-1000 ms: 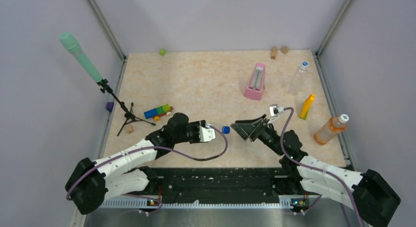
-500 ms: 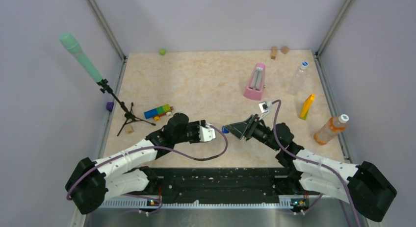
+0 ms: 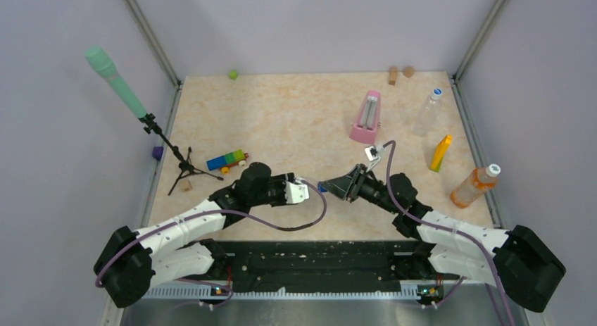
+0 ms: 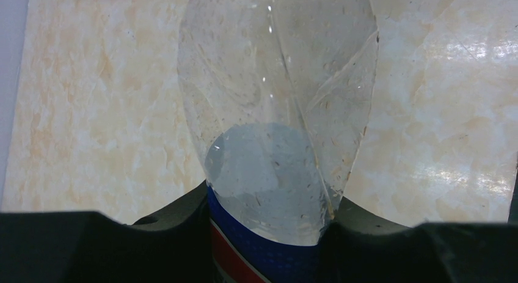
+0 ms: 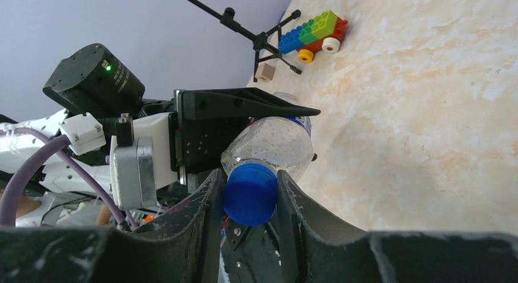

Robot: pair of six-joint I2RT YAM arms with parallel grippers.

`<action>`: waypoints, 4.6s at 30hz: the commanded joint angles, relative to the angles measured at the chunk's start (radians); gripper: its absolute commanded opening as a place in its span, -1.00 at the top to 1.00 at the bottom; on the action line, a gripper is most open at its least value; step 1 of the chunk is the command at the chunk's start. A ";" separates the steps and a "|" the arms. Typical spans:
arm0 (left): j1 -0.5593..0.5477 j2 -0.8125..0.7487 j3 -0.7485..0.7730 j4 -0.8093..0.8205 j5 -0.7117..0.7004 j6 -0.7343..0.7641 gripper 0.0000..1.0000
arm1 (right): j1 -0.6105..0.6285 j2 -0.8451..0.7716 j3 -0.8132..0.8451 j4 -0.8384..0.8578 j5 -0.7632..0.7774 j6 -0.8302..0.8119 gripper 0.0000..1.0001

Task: Unscrew the bottle caps
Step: Unscrew the bottle cap from the plastic bottle.

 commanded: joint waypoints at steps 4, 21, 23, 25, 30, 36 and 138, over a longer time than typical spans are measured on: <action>0.000 0.012 0.025 0.053 0.018 -0.001 1.00 | 0.000 -0.014 0.049 -0.029 -0.020 -0.058 0.23; 0.000 -0.020 0.008 0.064 0.006 -0.005 1.00 | 0.000 -0.090 0.046 -0.078 -0.029 0.011 -0.02; 0.000 -0.020 0.011 0.063 0.009 -0.004 1.00 | 0.000 -0.076 0.061 -0.094 -0.052 0.015 -0.01; 0.000 -0.019 0.013 0.065 0.009 -0.003 1.00 | 0.000 -0.066 0.070 -0.113 -0.048 0.017 0.09; 0.000 -0.018 0.016 0.057 0.006 0.000 1.00 | 0.000 -0.057 0.067 -0.127 -0.039 0.001 0.53; 0.000 -0.016 0.016 0.060 0.008 -0.005 1.00 | 0.001 -0.073 0.101 -0.210 -0.060 -0.105 1.00; 0.025 0.009 0.022 0.054 0.038 -0.026 1.00 | 0.003 -0.055 0.150 -0.289 -0.073 -0.202 1.00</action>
